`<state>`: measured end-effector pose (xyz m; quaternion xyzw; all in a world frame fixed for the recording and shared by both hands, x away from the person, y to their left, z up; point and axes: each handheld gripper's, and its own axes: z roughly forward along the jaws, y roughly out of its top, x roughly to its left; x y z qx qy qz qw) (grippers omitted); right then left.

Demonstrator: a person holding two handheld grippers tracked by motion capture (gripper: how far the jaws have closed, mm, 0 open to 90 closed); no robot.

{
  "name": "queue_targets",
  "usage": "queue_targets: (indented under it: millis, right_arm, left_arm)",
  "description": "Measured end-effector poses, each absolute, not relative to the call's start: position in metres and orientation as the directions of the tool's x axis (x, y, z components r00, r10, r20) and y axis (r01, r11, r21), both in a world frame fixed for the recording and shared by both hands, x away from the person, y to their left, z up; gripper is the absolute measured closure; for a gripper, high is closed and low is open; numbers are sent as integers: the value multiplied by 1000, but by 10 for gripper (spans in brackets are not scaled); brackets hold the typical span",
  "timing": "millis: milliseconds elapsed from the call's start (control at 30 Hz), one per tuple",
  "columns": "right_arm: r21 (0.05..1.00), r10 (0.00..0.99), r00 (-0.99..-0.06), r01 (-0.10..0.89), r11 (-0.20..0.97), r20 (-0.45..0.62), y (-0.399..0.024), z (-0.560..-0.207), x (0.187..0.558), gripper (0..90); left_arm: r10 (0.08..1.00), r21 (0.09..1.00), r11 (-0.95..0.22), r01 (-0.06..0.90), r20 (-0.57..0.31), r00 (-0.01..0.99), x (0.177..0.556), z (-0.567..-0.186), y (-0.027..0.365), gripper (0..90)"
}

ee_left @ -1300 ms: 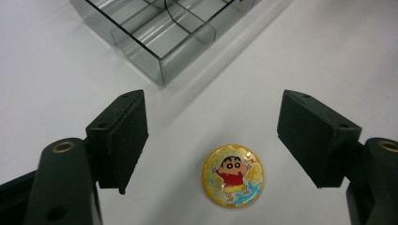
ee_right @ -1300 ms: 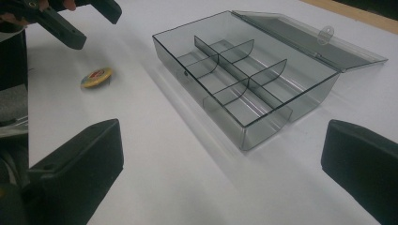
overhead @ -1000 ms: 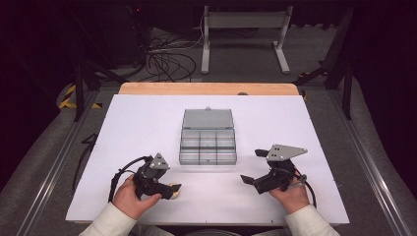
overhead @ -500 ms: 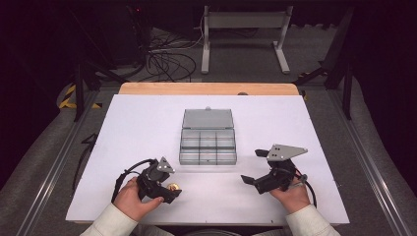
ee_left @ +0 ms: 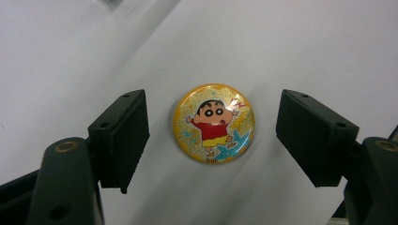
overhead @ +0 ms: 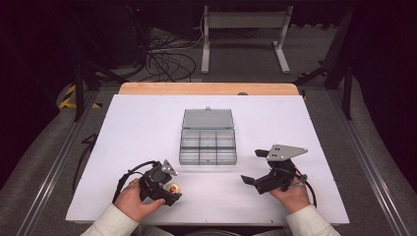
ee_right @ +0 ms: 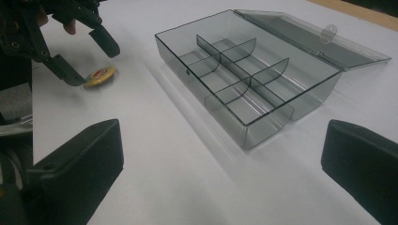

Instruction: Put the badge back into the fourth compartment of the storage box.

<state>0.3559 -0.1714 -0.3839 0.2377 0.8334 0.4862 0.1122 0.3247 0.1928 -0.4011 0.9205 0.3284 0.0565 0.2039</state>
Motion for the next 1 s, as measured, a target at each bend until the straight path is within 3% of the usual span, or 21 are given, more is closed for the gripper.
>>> queue_targets:
  millis: [567,1000]
  right_arm:
    - [860,504,-862,291,420,45,-171,-385,356,1]
    - [862,497,-866,288,417,49,-170,-384,355,0]
  left_arm:
    - [624,385,-715,583,-26,781,326,-406,189,277]
    - [621,371,-725,580,-10,784,326,-409,186,385]
